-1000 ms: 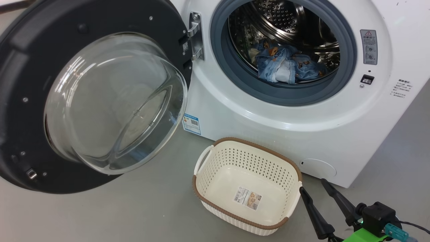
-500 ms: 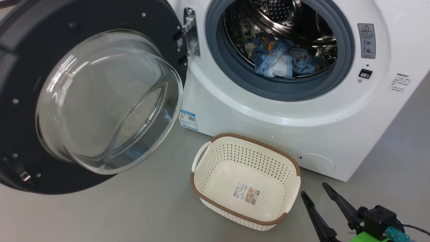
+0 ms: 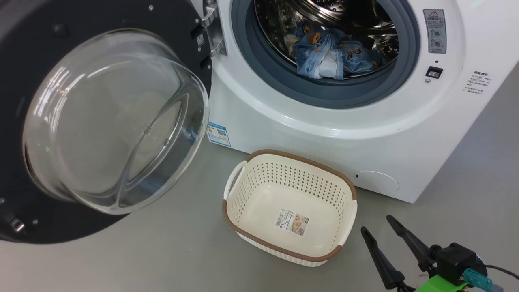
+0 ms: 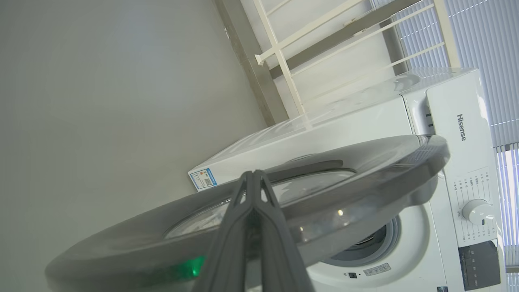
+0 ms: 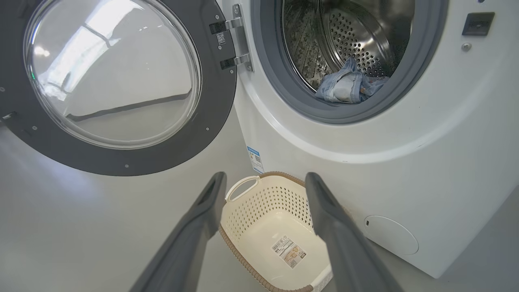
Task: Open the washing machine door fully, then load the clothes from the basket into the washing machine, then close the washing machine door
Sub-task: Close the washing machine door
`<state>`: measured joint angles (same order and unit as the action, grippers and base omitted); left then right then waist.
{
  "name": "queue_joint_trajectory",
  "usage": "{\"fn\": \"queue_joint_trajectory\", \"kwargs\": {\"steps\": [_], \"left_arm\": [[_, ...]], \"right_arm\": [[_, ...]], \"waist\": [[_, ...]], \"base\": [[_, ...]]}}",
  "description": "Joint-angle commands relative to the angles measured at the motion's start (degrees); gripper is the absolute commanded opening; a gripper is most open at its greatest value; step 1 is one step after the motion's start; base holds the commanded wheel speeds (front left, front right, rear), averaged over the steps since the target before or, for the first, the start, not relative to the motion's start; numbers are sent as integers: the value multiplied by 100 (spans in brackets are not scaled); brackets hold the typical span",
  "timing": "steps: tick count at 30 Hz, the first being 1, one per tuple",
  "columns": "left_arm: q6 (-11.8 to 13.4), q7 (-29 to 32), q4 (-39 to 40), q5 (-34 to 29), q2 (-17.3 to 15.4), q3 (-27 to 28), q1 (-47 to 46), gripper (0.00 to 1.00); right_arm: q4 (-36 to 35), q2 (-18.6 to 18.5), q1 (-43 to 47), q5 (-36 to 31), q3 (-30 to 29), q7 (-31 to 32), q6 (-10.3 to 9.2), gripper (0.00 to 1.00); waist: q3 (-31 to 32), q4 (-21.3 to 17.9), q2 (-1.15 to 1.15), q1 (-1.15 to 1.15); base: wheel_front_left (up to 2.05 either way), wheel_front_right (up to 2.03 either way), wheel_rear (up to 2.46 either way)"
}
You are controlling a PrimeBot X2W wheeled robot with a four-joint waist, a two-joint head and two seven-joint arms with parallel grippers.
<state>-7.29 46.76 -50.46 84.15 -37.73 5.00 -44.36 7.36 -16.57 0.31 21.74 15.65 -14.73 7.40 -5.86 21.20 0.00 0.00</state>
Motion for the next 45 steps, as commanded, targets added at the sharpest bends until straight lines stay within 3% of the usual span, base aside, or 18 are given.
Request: {"fn": "queue_joint_trajectory", "kwargs": {"steps": [1, 10, 22, 34, 45], "left_arm": [[-20, 174, 233, 73, -333, 85, -59, 0], [-20, 1213, 1171, 326, -437, -154, 421, 0], [-20, 2270, 3216, 1030, -423, -30, 1267, 0], [-20, 3113, 4588, 1666, 89, 114, 1507, 0], [-20, 3424, 5091, 1477, 571, -101, 1356, 0]], "right_arm": [[-136, -69, -191, -36, 67, -27, 9, 100], [-128, -3, -185, -38, 23, -27, 9, 100], [-177, 22, -148, -43, -62, -27, 9, 100], [-233, 87, -161, -58, -120, -27, 9, 100], [-294, 177, -174, -127, -236, -27, 9, 100]], "waist": [[-4, -12, 0, 0], [48, -13, 0, 0], [97, -54, 0, 0], [105, -350, 0, 0], [-9, -809, 0, 0]], "base": [[0, 0, 0], [0, 0, 0], [0, 0, 0], [0, 0, 0], [0, 0, 0]]}}
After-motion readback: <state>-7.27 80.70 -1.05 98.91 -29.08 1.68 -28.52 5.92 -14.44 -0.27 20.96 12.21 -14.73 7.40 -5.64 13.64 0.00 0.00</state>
